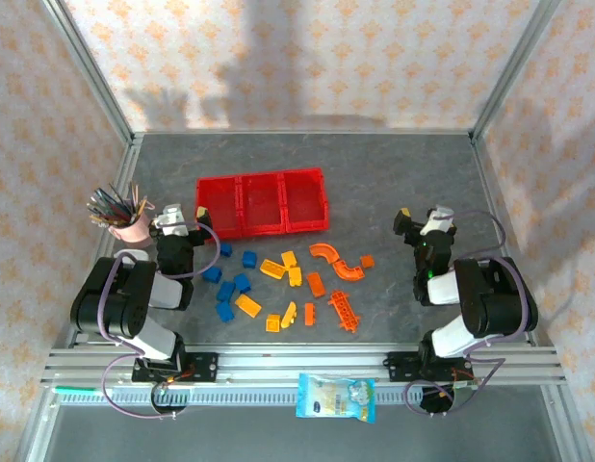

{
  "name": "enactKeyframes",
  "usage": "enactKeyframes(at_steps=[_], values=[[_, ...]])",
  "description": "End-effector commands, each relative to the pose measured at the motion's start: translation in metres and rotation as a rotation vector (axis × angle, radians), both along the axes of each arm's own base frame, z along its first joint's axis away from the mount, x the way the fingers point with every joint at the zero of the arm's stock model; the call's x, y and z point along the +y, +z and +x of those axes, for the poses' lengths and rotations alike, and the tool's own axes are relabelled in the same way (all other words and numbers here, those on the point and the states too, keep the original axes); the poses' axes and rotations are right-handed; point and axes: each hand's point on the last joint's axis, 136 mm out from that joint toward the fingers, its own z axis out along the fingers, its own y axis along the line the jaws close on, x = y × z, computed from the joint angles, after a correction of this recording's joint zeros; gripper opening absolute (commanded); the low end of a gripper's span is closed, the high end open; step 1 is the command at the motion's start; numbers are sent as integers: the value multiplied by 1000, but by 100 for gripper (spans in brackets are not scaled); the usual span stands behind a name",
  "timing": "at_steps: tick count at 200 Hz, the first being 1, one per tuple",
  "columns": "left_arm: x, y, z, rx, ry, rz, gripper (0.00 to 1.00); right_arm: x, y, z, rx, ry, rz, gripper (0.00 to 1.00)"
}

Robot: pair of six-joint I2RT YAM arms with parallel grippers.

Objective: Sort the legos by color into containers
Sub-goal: Pick up the lego from the center of the table.

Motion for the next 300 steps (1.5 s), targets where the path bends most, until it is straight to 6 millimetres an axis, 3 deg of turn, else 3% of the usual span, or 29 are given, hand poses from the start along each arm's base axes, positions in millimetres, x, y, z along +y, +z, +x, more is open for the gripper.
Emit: enactKeyframes(at_steps=[1, 211, 250, 300], values=[[-2, 10, 4, -32, -19, 13, 99, 0, 14, 5, -48, 3, -14, 100], [2, 10, 3, -34, 8, 7, 99, 0, 14, 5, -49, 2, -13, 100], [10, 24, -8, -76, 56, -10, 99, 4, 17, 3, -56, 25, -15, 100], [15, 44, -19, -93, 89, -45, 99, -5, 41, -6, -102, -28, -3, 100]])
